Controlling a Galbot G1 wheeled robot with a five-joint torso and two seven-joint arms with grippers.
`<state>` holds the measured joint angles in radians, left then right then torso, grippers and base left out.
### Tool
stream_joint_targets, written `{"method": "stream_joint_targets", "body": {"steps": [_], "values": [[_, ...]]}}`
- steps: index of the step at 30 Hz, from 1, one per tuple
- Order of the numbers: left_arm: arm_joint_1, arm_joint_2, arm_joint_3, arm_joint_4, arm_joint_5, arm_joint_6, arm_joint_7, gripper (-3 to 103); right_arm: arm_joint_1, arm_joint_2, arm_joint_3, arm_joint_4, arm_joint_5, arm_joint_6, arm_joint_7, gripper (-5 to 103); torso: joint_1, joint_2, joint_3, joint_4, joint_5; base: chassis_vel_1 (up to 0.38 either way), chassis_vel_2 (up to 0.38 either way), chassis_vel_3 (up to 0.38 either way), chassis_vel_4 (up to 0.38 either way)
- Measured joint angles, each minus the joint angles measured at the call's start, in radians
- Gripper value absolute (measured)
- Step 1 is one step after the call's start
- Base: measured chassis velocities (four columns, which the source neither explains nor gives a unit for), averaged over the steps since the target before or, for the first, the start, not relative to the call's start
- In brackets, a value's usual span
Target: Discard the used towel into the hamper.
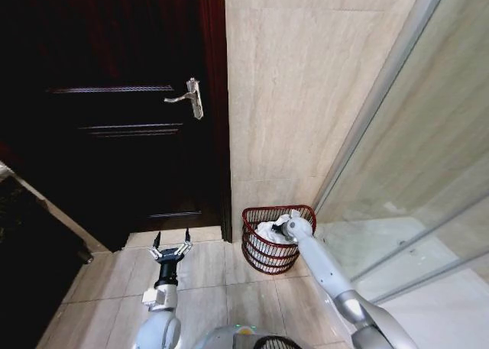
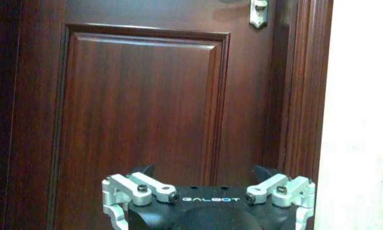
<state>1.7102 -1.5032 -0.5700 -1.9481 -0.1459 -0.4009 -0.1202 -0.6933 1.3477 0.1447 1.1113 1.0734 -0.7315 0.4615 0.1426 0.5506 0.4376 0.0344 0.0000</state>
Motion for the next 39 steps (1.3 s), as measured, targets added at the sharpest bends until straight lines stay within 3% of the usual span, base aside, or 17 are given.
{"method": "stream_joint_targets", "body": {"steps": [7, 10, 13, 15, 17, 20, 21, 24, 25, 27, 29, 31, 32, 33, 37, 39], "values": [[0.003, 0.006, -0.003, -0.019, 0.001, 0.003, 0.001, 100, -0.035, -0.018, 0.015, 0.084, -0.009, 0.000, -0.013, 20, 0.000, 0.000, 0.000, -0.0002, 0.0000, 0.000, 0.000, 0.000, 0.000], [-0.001, 0.007, -0.003, -0.025, 0.002, 0.009, 0.005, 100, -0.075, -0.041, 0.017, 0.172, -0.018, 0.010, 0.002, 36, 0.000, 0.000, 0.000, 0.0001, 0.0001, 0.000, 0.000, 0.000, 0.000], [-0.005, 0.009, -0.002, -0.025, 0.002, 0.014, 0.012, 100, -0.114, -0.067, 0.019, 0.234, -0.026, 0.036, -0.029, 42, 0.000, 0.000, 0.000, 0.0000, 0.0001, 0.000, 0.000, 0.000, 0.000], [-0.006, 0.009, 0.000, -0.023, 0.002, 0.026, 0.018, 100, -0.162, -0.093, 0.026, 0.303, -0.070, 0.053, -0.062, 54, 0.000, 0.000, 0.000, -0.0002, 0.0001, 0.000, 0.000, 0.000, 0.000], [-0.006, 0.008, 0.001, -0.023, 0.002, 0.030, 0.017, 100, -0.173, -0.100, 0.027, 0.320, -0.088, 0.059, -0.065, 54, 0.000, 0.000, 0.000, -0.0003, 0.0001, 0.000, 0.000, 0.000, 0.000], [-0.005, 0.015, 0.001, -0.028, -0.002, 0.054, 0.008, 100, -0.258, -0.150, 0.038, 0.446, -0.175, 0.117, -0.080, 70, 0.000, 0.000, 0.000, -0.0002, 0.0004, 0.000, 0.000, 0.000, 0.000], [-0.005, 0.015, 0.001, -0.028, -0.002, 0.054, 0.008, 100, -0.258, -0.150, 0.038, 0.446, -0.175, 0.117, -0.080, 70, 0.000, 0.000, 0.000, -0.0002, 0.0004, 0.000, 0.000, 0.000, 0.000], [-0.009, 0.027, -0.001, -0.028, -0.005, 0.056, 0.006, 100, -0.321, -0.182, 0.070, 0.551, -0.222, 0.151, -0.103, 86, 0.000, 0.000, 0.000, -0.0003, 0.0000, 0.000, 0.000, 0.000, 0.000], [-0.009, 0.027, -0.001, -0.028, -0.005, 0.056, 0.006, 100, -0.321, -0.182, 0.070, 0.551, -0.222, 0.151, -0.103, 86, 0.000, 0.000, 0.000, -0.0003, 0.0000, 0.000, 0.000, 0.000, 0.000], [-0.012, 0.031, 0.001, -0.027, -0.009, 0.057, 0.007, 100, -0.382, -0.200, 0.109, 0.650, -0.265, 0.209, -0.126, 96, 0.000, 0.000, 0.000, -0.0001, 0.0000, 0.000, 0.000, 0.000, 0.000], [-0.013, 0.032, 0.002, -0.026, -0.011, 0.057, 0.009, 100, -0.403, -0.204, 0.122, 0.683, -0.288, 0.236, -0.134, 96, 0.000, 0.000, 0.000, -0.0001, -0.0001, 0.000, 0.000, 0.000, 0.000], [-0.011, 0.032, 0.007, -0.026, -0.013, 0.056, 0.025, 100, -0.477, -0.209, 0.168, 0.771, -0.386, 0.310, -0.178, 100, 0.000, 0.000, 0.000, 0.0002, 0.0001, 0.000, 0.000, 0.000, 0.000], [-0.009, 0.032, 0.013, -0.026, -0.015, 0.056, 0.034, 100, -0.544, -0.210, 0.207, 0.823, -0.481, 0.382, -0.220, 100, 0.000, 0.000, 0.000, 0.0000, 0.0000, 0.000, 0.000, 0.000, 0.000], [-0.009, 0.032, 0.013, -0.026, -0.015, 0.056, 0.034, 100, -0.544, -0.210, 0.207, 0.823, -0.481, 0.382, -0.220, 100, 0.000, 0.000, 0.000, 0.0000, 0.0000, 0.000, 0.000, 0.000, 0.000], [-0.014, 0.023, 0.018, -0.023, -0.018, 0.055, 0.087, 100, -0.713, -0.176, 0.305, 0.916, -0.737, 0.549, -0.291, 100, 0.000, 0.000, 0.000, -0.0004, 0.0002, 0.000, 0.000, 0.000, 0.000], [-0.018, 0.021, 0.017, -0.017, -0.024, 0.057, 0.106, 100, -0.760, -0.152, 0.337, 0.942, -0.784, 0.581, -0.317, 100, 0.000, 0.000, 0.000, -0.0002, 0.0000, 0.000, 0.000, 0.000, 0.000]]}}
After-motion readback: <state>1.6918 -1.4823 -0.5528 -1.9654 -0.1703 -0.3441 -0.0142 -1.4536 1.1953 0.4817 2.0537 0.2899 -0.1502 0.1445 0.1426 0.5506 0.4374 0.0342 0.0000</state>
